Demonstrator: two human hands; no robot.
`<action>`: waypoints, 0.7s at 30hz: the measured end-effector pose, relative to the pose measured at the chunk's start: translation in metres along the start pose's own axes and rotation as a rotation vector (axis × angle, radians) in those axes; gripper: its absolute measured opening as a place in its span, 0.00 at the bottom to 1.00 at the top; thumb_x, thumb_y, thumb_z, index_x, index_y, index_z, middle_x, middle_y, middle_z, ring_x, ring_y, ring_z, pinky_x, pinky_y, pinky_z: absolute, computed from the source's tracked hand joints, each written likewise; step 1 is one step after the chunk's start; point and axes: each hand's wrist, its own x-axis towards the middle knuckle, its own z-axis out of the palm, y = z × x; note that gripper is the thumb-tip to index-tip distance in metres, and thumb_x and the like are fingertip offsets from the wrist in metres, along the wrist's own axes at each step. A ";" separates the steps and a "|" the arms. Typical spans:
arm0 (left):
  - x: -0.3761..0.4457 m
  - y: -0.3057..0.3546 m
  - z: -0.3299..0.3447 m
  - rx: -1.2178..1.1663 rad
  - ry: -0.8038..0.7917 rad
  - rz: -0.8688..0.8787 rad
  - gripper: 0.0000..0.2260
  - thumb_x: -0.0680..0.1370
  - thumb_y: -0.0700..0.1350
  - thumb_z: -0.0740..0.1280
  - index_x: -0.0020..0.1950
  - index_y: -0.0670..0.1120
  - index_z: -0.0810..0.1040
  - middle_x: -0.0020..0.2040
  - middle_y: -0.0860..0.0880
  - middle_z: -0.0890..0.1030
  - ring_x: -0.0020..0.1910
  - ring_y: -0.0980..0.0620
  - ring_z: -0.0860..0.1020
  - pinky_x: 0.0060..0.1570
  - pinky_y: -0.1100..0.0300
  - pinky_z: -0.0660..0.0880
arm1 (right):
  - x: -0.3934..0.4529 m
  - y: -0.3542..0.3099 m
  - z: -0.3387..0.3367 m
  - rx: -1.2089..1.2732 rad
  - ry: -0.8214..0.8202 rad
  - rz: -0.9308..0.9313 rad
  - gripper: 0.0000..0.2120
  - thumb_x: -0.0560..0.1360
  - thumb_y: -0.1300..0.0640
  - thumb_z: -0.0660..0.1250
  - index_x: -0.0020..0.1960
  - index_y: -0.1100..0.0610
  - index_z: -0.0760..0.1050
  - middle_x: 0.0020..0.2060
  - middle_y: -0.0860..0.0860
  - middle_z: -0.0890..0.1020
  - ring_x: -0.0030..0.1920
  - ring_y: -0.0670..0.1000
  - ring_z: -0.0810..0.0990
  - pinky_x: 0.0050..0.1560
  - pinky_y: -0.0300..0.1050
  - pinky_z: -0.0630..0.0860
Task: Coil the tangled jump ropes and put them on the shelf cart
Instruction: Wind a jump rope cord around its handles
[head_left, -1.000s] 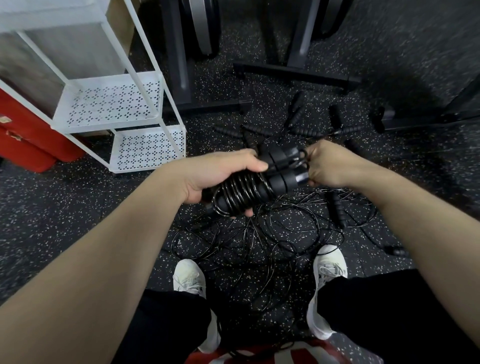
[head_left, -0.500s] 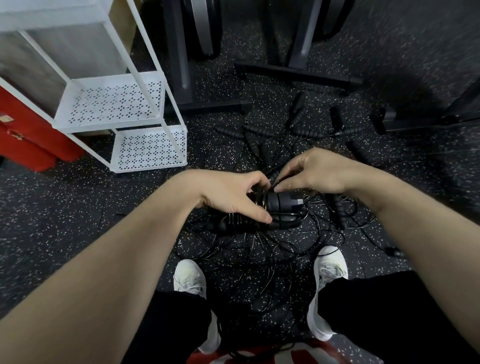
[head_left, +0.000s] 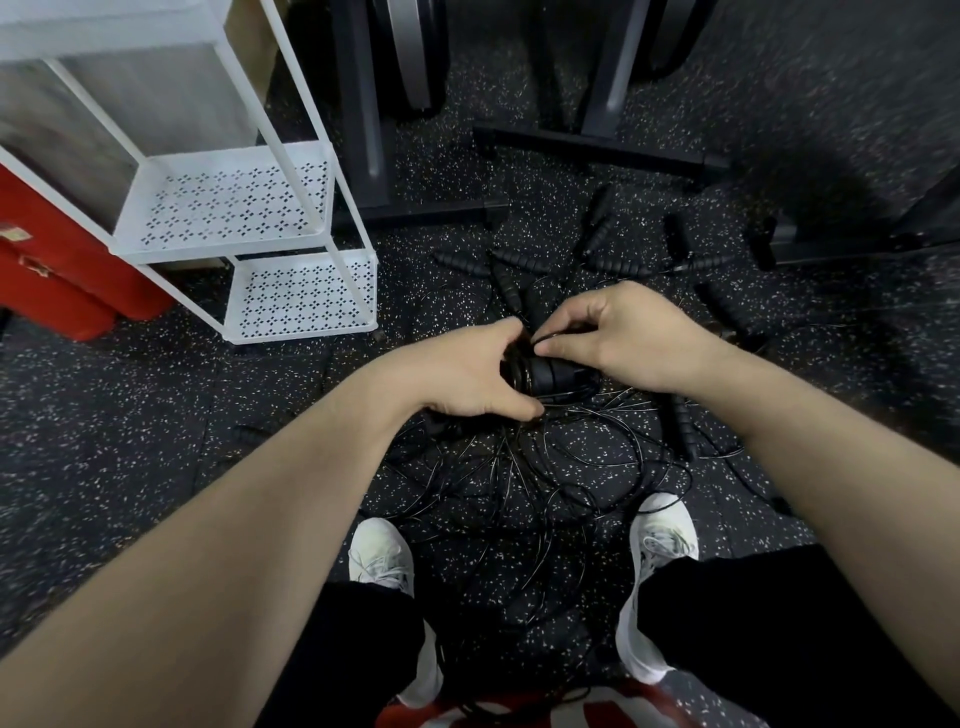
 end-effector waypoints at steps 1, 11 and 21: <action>0.000 0.001 0.001 -0.002 0.003 0.004 0.20 0.73 0.54 0.77 0.50 0.55 0.65 0.46 0.51 0.81 0.40 0.51 0.77 0.37 0.55 0.75 | 0.000 -0.001 0.002 -0.030 0.002 -0.009 0.03 0.76 0.52 0.74 0.47 0.44 0.85 0.44 0.41 0.86 0.45 0.45 0.84 0.52 0.43 0.79; 0.009 -0.006 0.005 0.040 0.175 -0.063 0.10 0.74 0.57 0.74 0.45 0.59 0.73 0.41 0.56 0.82 0.40 0.53 0.81 0.37 0.56 0.73 | -0.006 -0.004 0.009 -0.144 0.072 -0.067 0.19 0.80 0.51 0.68 0.69 0.41 0.72 0.42 0.42 0.80 0.30 0.36 0.75 0.40 0.42 0.73; 0.013 -0.004 0.004 -0.264 0.340 -0.186 0.12 0.78 0.56 0.68 0.60 0.57 0.74 0.49 0.56 0.81 0.47 0.54 0.81 0.54 0.51 0.79 | -0.007 -0.010 0.003 0.048 -0.020 0.068 0.05 0.83 0.51 0.65 0.56 0.49 0.78 0.33 0.49 0.85 0.25 0.38 0.77 0.28 0.31 0.68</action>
